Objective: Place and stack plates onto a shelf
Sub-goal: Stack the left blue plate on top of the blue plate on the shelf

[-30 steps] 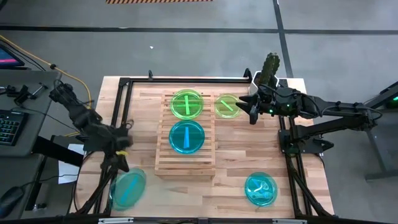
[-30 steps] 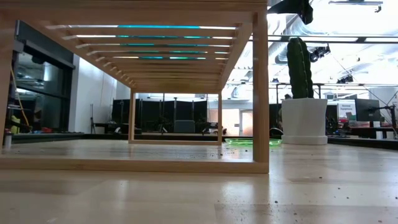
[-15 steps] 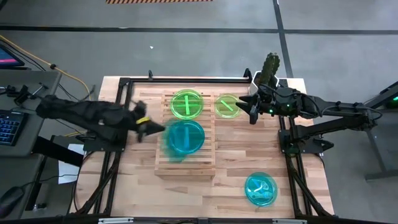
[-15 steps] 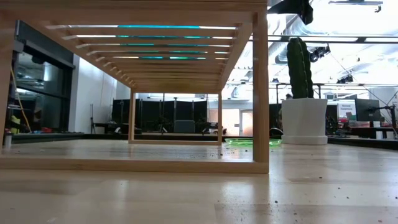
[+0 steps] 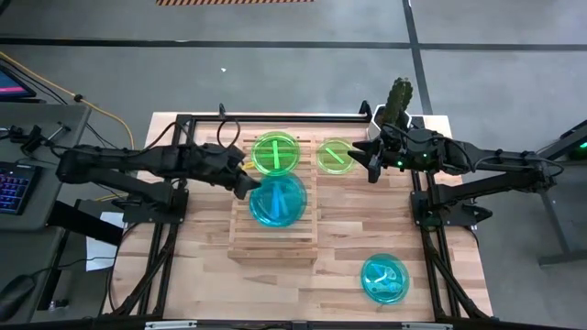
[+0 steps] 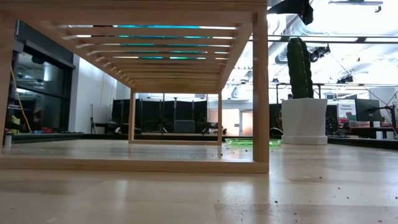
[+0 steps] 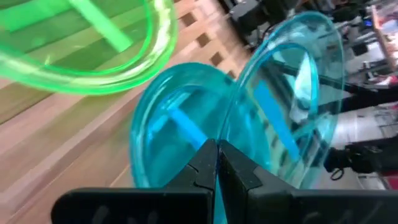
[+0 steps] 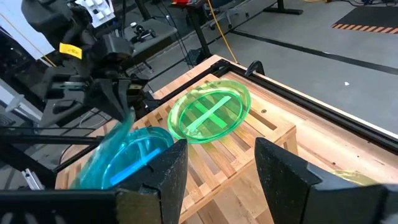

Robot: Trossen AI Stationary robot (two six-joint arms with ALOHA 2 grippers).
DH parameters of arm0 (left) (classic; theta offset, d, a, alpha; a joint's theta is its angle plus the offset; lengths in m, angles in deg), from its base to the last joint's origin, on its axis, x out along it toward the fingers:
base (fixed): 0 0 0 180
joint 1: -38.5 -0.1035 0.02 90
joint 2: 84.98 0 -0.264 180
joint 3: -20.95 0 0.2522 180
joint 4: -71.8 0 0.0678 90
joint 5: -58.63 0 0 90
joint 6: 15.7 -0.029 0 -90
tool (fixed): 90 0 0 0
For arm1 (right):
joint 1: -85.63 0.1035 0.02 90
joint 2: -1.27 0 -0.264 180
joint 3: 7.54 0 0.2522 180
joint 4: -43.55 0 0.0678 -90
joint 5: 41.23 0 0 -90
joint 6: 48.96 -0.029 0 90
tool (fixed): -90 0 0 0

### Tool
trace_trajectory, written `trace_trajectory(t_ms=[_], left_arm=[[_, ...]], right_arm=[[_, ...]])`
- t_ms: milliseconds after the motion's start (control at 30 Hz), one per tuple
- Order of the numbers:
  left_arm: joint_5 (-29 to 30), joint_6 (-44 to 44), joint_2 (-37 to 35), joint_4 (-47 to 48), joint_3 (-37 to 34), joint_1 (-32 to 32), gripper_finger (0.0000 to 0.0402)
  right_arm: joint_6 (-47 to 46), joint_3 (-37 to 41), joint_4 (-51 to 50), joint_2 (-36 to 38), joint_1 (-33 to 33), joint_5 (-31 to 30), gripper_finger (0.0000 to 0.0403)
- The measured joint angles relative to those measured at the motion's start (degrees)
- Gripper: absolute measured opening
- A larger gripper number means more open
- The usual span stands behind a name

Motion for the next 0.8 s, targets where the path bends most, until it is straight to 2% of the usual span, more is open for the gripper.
trace_trajectory(t_ms=[167, 800], left_arm=[[2.65, 0.76, -0.49, 5.24, 0.0, -0.23, 0.0], [2.08, -1.84, -0.41, 5.69, 0.0, -0.17, 0.0001]], right_arm=[[0.03, 0.0, -0.65, 0.0, 0.0, 0.0, 0.017], [-0.15, 0.0, -2.49, 0.0, 0.0, 0.0, 0.017]])
